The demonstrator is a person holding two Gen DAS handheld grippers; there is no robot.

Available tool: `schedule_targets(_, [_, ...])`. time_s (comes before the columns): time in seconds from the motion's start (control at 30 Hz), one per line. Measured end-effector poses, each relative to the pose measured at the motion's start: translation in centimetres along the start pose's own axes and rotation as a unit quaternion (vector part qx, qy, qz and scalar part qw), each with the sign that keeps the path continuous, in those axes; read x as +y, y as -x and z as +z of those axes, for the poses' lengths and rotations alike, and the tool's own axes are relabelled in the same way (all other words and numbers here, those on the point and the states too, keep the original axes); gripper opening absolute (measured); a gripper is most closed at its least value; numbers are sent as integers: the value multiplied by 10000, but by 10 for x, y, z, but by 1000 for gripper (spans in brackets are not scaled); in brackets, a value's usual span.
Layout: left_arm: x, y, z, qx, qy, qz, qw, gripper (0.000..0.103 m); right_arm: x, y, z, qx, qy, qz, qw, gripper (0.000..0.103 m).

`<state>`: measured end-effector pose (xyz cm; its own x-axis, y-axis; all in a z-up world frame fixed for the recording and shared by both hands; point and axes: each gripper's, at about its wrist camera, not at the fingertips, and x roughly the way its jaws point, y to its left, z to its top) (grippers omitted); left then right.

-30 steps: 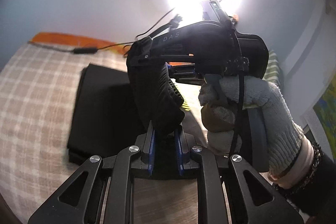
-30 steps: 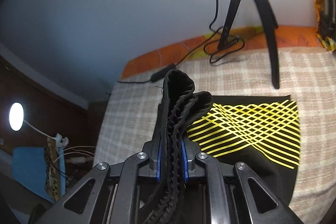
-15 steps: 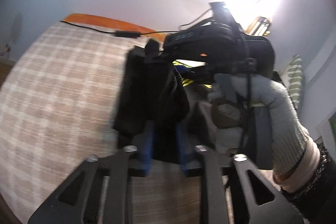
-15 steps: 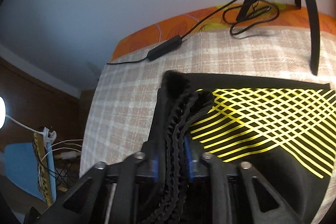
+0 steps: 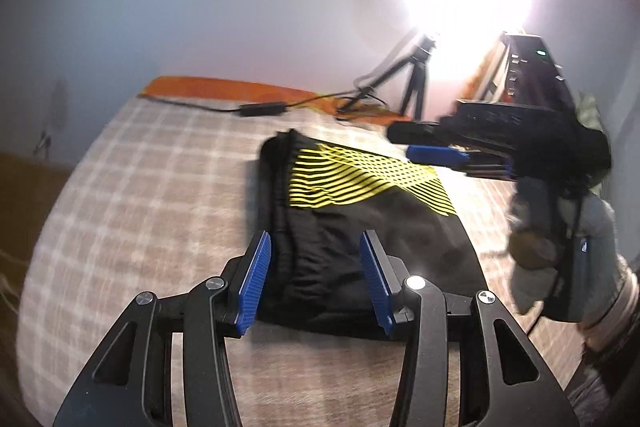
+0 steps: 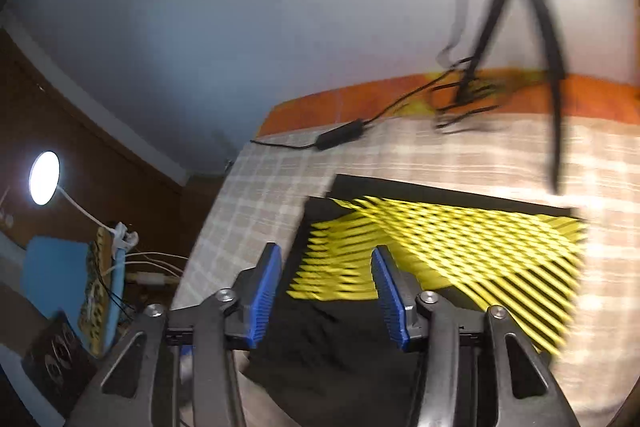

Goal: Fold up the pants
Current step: 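Lower the pants onto the bed and open both grippers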

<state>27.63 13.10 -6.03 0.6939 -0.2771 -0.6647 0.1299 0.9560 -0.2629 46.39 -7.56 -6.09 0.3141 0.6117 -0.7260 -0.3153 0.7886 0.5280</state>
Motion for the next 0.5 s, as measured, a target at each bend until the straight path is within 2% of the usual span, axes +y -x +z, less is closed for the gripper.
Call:
schedule_targets(0.1, [-13, -16, 2, 74, -302, 102, 9995, 45, -22, 29, -19, -86, -11, -117, 9999, 59])
schedule_targets(0.23, [-17, -30, 5, 196, -404, 86, 9990, 45, -44, 58, -40, -167, 160, -441, 9988, 62])
schedule_targets(0.3, [-17, -36, 8, 267, -434, 50, 9987, 48, -52, 72, -50, -273, 246, -615, 9974, 75])
schedule_targets(0.33, [-16, -38, 10, 301, -434, 6, 9986, 51, -55, 78, -53, -369, 275, -673, 9967, 76])
schedule_targets(0.4, [-12, -40, 14, 387, -381, -136, 9984, 57, -60, 90, -60, -591, 364, -723, 9950, 87])
schedule_targets(0.5, [5, -52, 23, 664, -47, -497, 9965, 59, -66, 106, -66, -950, 452, -803, 9912, 103])
